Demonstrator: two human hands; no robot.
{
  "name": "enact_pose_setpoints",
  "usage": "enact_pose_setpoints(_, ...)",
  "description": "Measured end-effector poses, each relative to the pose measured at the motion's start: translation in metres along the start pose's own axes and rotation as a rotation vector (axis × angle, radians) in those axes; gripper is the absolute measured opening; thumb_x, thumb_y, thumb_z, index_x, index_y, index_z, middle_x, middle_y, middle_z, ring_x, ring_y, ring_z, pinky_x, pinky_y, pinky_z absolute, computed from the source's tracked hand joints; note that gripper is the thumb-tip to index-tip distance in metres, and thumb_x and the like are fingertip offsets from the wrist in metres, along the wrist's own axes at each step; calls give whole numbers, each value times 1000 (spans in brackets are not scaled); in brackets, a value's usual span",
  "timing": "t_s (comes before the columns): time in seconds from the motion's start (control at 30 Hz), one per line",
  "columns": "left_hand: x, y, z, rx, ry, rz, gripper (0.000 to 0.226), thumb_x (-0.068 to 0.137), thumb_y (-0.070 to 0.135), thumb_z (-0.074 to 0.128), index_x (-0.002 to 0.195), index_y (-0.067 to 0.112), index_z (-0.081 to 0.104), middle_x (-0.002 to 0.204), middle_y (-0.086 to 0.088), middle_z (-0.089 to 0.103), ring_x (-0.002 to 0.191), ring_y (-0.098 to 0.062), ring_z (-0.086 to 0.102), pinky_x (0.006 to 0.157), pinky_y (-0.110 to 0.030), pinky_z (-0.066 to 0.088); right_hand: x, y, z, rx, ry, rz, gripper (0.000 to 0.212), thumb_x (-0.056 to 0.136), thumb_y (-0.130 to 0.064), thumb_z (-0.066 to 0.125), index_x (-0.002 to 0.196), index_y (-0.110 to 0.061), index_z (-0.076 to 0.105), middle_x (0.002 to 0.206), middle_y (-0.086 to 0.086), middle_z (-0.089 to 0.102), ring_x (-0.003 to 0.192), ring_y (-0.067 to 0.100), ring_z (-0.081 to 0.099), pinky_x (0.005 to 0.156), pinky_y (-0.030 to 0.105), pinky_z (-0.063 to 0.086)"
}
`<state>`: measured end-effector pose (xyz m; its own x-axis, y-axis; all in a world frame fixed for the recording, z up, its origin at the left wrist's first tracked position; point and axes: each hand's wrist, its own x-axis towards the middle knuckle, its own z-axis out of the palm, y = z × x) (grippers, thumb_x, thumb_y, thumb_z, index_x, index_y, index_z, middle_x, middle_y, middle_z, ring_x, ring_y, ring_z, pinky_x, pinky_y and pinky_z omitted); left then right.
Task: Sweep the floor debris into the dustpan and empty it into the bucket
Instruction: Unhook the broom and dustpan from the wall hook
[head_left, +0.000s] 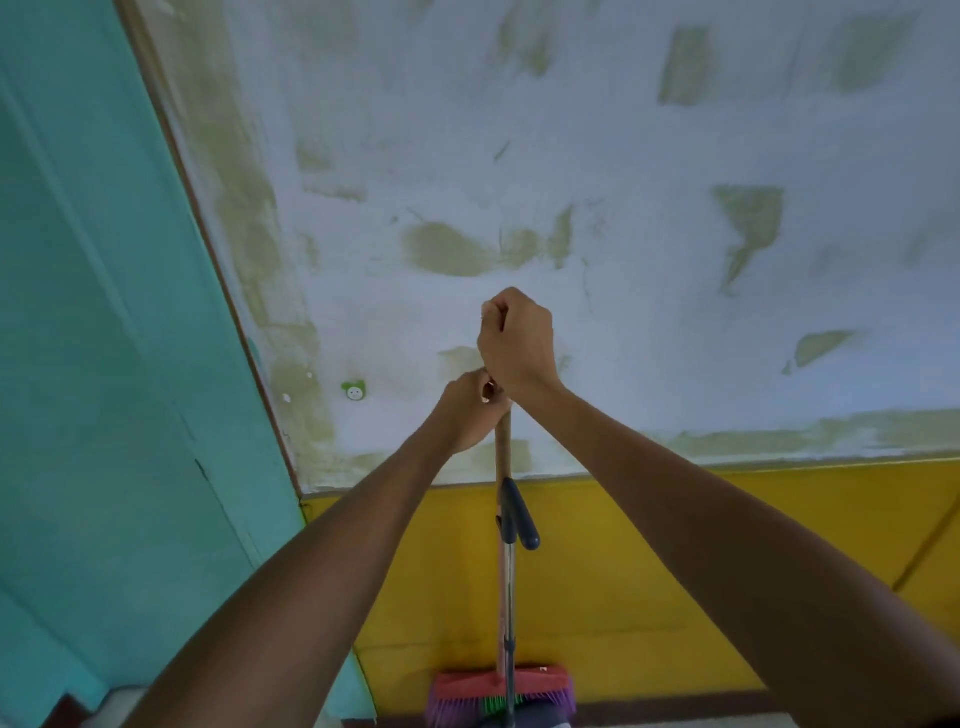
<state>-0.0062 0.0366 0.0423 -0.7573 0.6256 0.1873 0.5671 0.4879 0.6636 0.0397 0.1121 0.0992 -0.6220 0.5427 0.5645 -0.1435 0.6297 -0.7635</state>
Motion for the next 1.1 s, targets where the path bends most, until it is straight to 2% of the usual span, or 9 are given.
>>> enact_pose_setpoints(0.13, -18, 30, -6, -66, 88, 44, 19, 92, 20, 56, 92, 2, 61, 85, -13, 69, 74, -28, 67, 72, -45, 59, -6, -25, -32, 32, 43, 9, 20, 92, -7, 45, 79, -1, 60, 73, 11, 66, 64, 22, 61, 62, 39, 55)
enact_pose_setpoints(0.33, -56, 65, -21, -54, 116, 185, 23, 88, 22, 56, 76, 4, 61, 71, -12, 67, 69, -29, 66, 71, -44, 57, -59, -26, -78, 94, 152, 128, 54, 97, -41, 44, 78, 8, 59, 68, 19, 60, 60, 25, 54, 60, 35, 48)
enact_pose_setpoints(0.43, -79, 74, -23, -49, 115, 232, 23, 90, 26, 60, 84, 4, 66, 79, -10, 69, 74, -26, 66, 72, -39, 54, -126, 35, -88, 104, 224, 439, 27, 89, -20, 46, 68, -5, 54, 68, 18, 54, 64, 28, 48, 61, 44, 45)
enact_pose_setpoints(0.5, -98, 81, -21, -38, 96, 279, 27, 91, 27, 61, 86, 2, 66, 79, -10, 68, 71, -24, 64, 69, -36, 52, -189, 66, -90, 172, 318, 741, 22, 84, -4, 45, 64, -12, 44, 64, 12, 42, 64, 25, 36, 60, 40, 34)
enact_pose_setpoints(0.6, -125, 94, -14, -21, 48, 334, 26, 91, 26, 60, 84, 2, 65, 71, -4, 61, 64, -20, 57, 62, -32, 48, -274, 69, -83, 334, 385, 953, 24, 91, 3, 51, 71, -9, 56, 77, 13, 57, 69, 24, 53, 67, 41, 49)
enact_pose_setpoints(0.7, -153, 112, -4, -25, 10, 380, 26, 91, 27, 60, 82, 3, 64, 68, -1, 58, 64, -19, 57, 62, -32, 48, -303, 34, -80, 529, 481, 878, 18, 93, 1, 54, 81, -11, 60, 84, 7, 60, 87, 31, 64, 86, 45, 55)
enact_pose_setpoints(0.87, -205, 153, 6, -58, -79, 497, 26, 89, 30, 62, 75, 8, 60, 68, -2, 59, 63, -20, 58, 60, -32, 48, -322, -11, -110, 891, 803, 747, 12, 94, -18, 62, 90, -7, 59, 84, 8, 67, 61, 15, 69, 48, 29, 54)
enact_pose_setpoints(1.0, -240, 187, 10, -115, -150, 634, 21, 84, 27, 66, 88, 8, 60, 80, -5, 64, 71, -23, 60, 64, -36, 50, -335, -30, -159, 1176, 1122, 803, 18, 94, -22, 60, 87, -5, 64, 82, 9, 72, 76, 21, 69, 60, 31, 49)
enact_pose_setpoints(1.1, -274, 218, 19, -120, -123, 792, 36, 81, 18, 66, 112, 14, 48, 94, -4, 59, 78, -27, 61, 64, -39, 51, -346, -52, -199, 1228, 1314, 785, 24, 94, -19, 57, 72, -9, 59, 60, 4, 65, 62, 16, 62, 55, 26, 42)
